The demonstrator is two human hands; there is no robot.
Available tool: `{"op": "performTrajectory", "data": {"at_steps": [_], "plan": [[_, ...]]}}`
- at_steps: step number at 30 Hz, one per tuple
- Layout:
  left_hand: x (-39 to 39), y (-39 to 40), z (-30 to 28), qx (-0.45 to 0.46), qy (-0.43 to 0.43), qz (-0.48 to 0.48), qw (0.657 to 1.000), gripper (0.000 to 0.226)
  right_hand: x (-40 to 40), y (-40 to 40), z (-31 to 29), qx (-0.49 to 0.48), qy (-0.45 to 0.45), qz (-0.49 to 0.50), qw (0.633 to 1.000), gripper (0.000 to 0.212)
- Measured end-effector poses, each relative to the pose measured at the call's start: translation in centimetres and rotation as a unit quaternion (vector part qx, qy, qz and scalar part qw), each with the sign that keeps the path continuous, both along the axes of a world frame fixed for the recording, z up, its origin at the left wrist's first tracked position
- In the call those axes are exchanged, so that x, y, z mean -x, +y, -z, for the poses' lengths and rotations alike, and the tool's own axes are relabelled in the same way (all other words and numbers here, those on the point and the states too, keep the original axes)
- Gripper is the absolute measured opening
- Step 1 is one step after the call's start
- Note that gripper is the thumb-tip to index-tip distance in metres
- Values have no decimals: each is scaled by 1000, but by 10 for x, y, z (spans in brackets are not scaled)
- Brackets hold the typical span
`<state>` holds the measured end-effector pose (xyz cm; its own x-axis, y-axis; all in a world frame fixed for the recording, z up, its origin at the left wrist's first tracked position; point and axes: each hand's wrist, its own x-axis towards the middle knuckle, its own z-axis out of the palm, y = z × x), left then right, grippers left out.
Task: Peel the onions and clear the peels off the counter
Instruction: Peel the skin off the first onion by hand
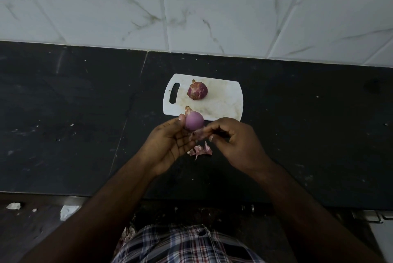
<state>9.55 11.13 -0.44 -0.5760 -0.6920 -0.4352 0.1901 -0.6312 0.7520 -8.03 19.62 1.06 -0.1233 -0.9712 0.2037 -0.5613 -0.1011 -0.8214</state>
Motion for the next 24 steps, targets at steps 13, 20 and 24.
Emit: {"op": "performTrajectory", "data": {"at_steps": [13, 20, 24], "plan": [[-1, 1, 2, -56, 1, -5, 998, 37, 1, -3, 5, -51, -90, 62, 993, 26], [3, 5, -1, -32, -5, 28, 999, 48, -16, -12, 8, 10, -17, 123, 992, 13], [2, 4, 0, -43, -24, 7, 999, 43, -17, -10, 9, -8, -45, 101, 994, 19]]}}
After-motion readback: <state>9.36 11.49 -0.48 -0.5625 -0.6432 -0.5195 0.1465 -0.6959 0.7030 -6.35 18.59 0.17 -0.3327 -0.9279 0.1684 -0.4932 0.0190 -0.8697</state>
